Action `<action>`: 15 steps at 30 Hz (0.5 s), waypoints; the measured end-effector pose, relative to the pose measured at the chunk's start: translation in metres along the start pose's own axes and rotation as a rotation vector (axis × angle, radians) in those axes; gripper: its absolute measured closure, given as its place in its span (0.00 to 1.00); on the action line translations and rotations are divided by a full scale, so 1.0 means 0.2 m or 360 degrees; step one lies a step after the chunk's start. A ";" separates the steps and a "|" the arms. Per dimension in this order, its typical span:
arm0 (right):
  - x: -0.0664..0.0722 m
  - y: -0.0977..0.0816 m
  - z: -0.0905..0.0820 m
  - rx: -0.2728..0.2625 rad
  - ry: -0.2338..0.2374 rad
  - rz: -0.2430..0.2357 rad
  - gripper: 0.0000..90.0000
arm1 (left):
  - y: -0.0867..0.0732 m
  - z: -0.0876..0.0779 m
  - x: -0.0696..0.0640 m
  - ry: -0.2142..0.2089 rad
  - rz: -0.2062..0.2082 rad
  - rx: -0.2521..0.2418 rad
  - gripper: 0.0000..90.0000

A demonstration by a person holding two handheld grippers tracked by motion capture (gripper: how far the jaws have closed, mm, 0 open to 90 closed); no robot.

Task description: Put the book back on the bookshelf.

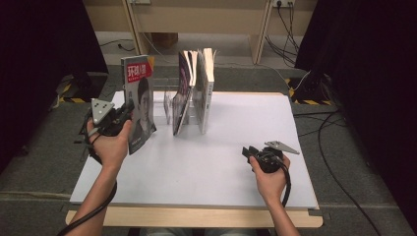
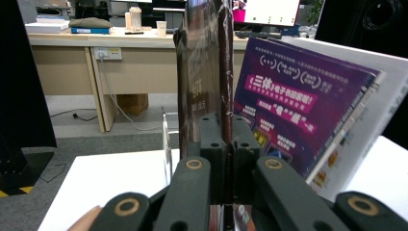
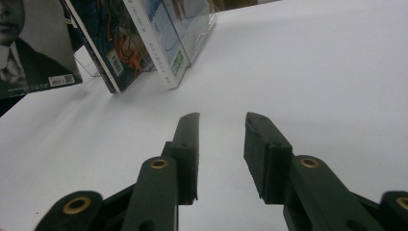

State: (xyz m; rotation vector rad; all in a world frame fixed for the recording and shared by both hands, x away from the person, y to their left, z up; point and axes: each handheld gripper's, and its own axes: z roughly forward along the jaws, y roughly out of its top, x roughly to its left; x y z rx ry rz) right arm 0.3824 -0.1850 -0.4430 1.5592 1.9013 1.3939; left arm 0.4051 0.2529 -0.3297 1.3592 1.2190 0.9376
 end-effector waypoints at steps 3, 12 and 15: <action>-0.01 0.00 0.00 0.0000 -0.0003 0.0000 0.75 | 0.02 0.08 -0.01 0.0018 0.0015 -0.0001 0.96; -0.02 -0.01 0.01 0.0009 0.0004 0.0003 0.75 | 0.10 0.31 -0.03 0.0067 0.0057 0.0007 0.96; -0.03 -0.01 0.01 0.0009 0.0003 0.0003 0.75 | 0.12 0.38 -0.04 0.0079 0.0059 0.0002 0.96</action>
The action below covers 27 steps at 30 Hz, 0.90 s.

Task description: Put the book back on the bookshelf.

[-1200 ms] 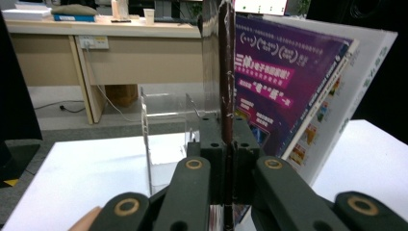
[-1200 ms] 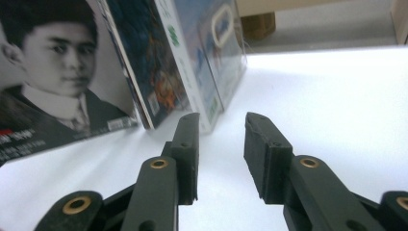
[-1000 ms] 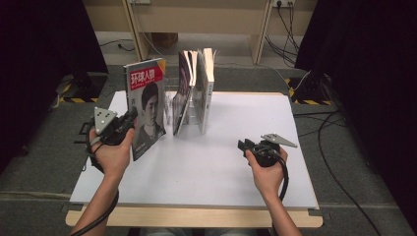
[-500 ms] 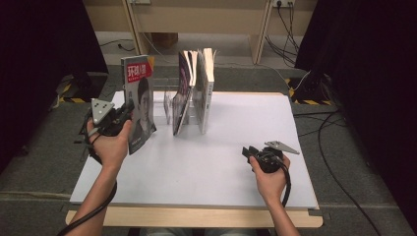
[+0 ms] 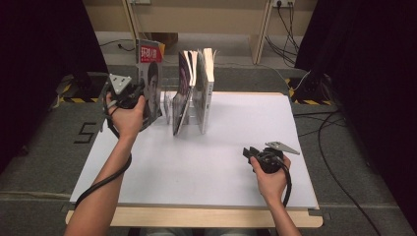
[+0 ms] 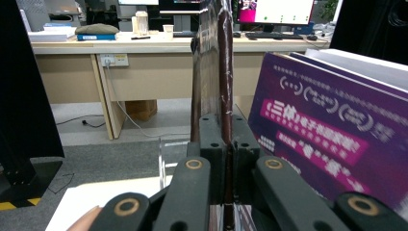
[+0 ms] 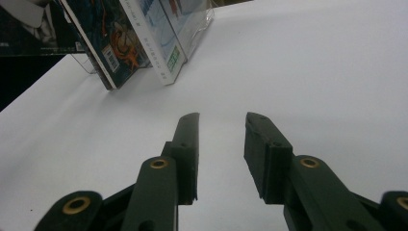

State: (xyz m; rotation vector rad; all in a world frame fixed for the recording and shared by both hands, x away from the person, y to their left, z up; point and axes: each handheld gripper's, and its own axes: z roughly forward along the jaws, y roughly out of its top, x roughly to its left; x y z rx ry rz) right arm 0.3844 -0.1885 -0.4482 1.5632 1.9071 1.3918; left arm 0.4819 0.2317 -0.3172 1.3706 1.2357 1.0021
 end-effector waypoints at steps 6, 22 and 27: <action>-0.01 -0.01 0.01 0.0015 -0.0004 -0.0001 0.75 | -0.02 0.13 -0.02 0.0013 0.0055 -0.0020 0.96; 0.00 -0.04 0.02 0.0043 0.0000 -0.0009 0.74 | -0.31 0.02 0.02 -0.0001 0.0092 -0.0033 0.93; 0.00 -0.05 0.03 0.0059 -0.0001 -0.0005 0.74 | -0.38 -0.03 0.07 0.0009 0.0064 0.0006 0.93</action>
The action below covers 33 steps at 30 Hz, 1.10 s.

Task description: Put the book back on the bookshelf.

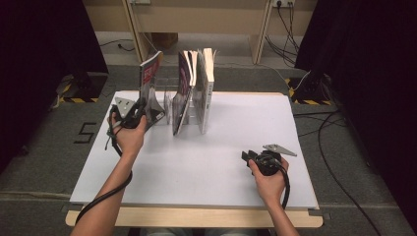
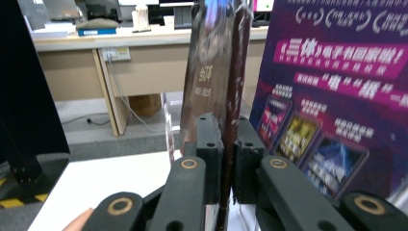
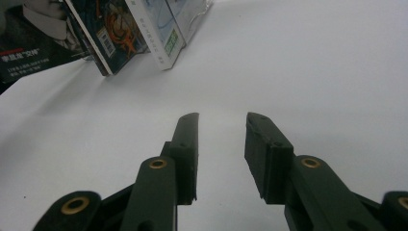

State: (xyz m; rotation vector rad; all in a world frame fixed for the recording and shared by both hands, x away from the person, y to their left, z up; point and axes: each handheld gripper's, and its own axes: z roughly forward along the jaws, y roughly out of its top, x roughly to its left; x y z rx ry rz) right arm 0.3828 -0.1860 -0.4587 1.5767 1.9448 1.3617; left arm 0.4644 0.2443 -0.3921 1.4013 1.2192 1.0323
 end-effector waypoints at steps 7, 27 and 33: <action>0.00 -0.01 0.00 0.0012 -0.0001 0.0013 0.73 | -0.07 -0.07 0.09 0.0029 -0.0068 0.0001 0.92; -0.03 -0.02 0.03 0.0082 0.0015 0.0050 0.71 | 0.21 0.12 0.18 0.0077 -0.0264 0.0000 0.71; -0.04 -0.03 0.04 0.0110 0.0023 0.0062 0.71 | 0.22 0.19 0.16 0.0115 -0.0314 0.0143 0.78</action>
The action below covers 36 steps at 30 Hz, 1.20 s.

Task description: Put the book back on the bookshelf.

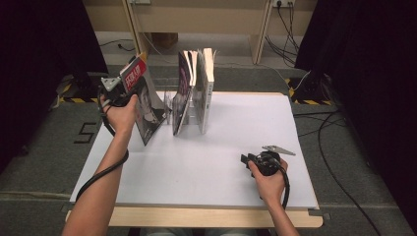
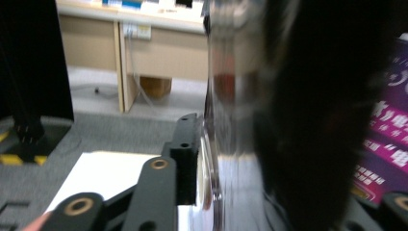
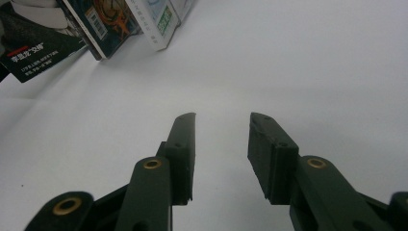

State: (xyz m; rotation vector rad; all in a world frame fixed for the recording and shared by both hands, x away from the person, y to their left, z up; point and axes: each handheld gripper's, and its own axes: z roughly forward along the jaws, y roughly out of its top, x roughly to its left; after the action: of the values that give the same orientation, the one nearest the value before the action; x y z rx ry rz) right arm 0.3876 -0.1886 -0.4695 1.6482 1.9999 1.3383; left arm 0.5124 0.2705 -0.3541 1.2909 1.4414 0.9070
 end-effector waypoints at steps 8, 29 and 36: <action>0.00 0.00 0.00 0.0023 0.0005 0.0017 0.71 | 0.06 0.01 -0.05 -0.0062 -0.0003 0.0008 0.96; -0.01 0.00 0.01 0.0010 0.0003 -0.0002 0.71 | -0.05 0.04 -0.04 -0.0063 0.0119 -0.0287 0.95; -0.01 -0.01 0.01 0.0016 0.0005 -0.0007 0.71 | -0.01 0.00 -0.01 -0.0122 0.0077 -0.0230 0.80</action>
State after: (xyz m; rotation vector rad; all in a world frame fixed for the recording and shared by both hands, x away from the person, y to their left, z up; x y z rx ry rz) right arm 0.3884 -0.1891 -0.4721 1.6462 2.0144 1.3325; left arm 0.5122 0.2687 -0.3557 1.2437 1.2668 0.9651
